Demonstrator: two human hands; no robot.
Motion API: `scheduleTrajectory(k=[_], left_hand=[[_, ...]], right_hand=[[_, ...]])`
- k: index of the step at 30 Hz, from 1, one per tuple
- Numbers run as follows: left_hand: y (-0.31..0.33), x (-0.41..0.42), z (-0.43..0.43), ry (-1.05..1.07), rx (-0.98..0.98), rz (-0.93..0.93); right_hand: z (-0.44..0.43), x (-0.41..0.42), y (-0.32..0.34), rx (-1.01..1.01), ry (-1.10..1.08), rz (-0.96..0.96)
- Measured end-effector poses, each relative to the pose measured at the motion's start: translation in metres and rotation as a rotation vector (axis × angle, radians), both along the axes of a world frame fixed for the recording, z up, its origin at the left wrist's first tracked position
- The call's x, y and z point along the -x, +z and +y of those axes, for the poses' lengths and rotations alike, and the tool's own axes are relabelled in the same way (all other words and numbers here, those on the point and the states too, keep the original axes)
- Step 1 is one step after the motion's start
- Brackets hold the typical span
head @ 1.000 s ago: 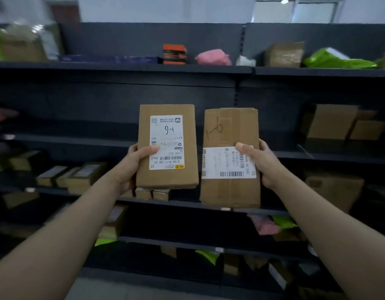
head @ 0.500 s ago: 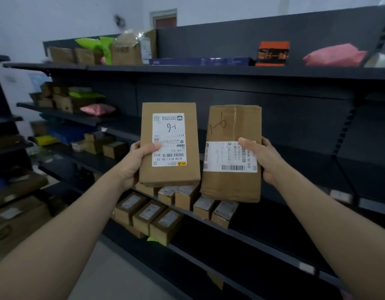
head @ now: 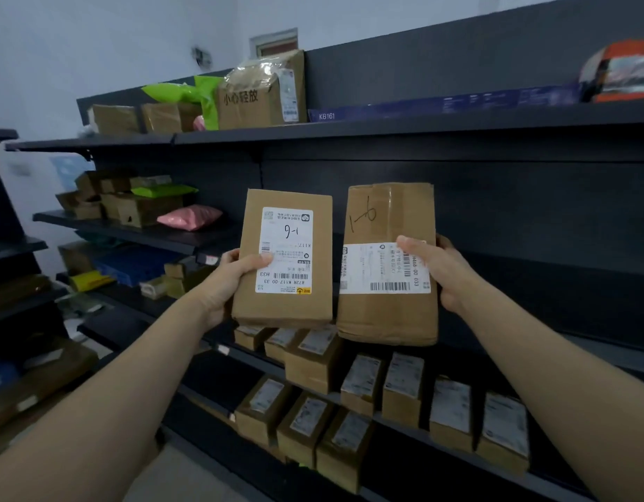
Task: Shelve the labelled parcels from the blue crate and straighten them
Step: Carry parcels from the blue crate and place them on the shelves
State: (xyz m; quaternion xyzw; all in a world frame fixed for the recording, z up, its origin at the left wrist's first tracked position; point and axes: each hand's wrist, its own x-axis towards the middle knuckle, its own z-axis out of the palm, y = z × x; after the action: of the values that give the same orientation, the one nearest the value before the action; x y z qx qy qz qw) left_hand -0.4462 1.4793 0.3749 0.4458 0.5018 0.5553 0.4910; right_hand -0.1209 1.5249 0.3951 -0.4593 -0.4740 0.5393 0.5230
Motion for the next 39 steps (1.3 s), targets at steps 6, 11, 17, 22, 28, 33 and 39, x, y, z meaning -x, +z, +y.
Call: scheduleTrajectory(k=[6,11,17,22,28,33,39], left_hand=[[-0.003,0.044,0.077,-0.062,0.021,0.012],[-0.002,0.07,0.132,-0.05,-0.001,0.02],[0.012,0.106,0.193,-0.074,0.043,0.084],[0.016,0.132,0.239,-0.198,0.156,0.132],[0.023,0.165,0.297,-0.271,0.332,0.249],[0.027,0.195,0.335,-0.319,0.408,0.3],[0.022,0.216,0.368,-0.423,0.483,0.288]], right_hand=[[0.069,0.042,0.002,0.017,-0.003,-0.05],[0.125,0.067,0.003,-0.021,0.034,-0.07],[0.19,0.102,0.003,0.012,0.11,-0.131],[0.224,0.122,-0.001,0.063,0.112,-0.193],[0.247,0.147,-0.007,0.168,-0.022,-0.12],[0.253,0.191,-0.015,0.266,-0.125,-0.088],[0.251,0.221,-0.017,0.338,-0.251,-0.047]])
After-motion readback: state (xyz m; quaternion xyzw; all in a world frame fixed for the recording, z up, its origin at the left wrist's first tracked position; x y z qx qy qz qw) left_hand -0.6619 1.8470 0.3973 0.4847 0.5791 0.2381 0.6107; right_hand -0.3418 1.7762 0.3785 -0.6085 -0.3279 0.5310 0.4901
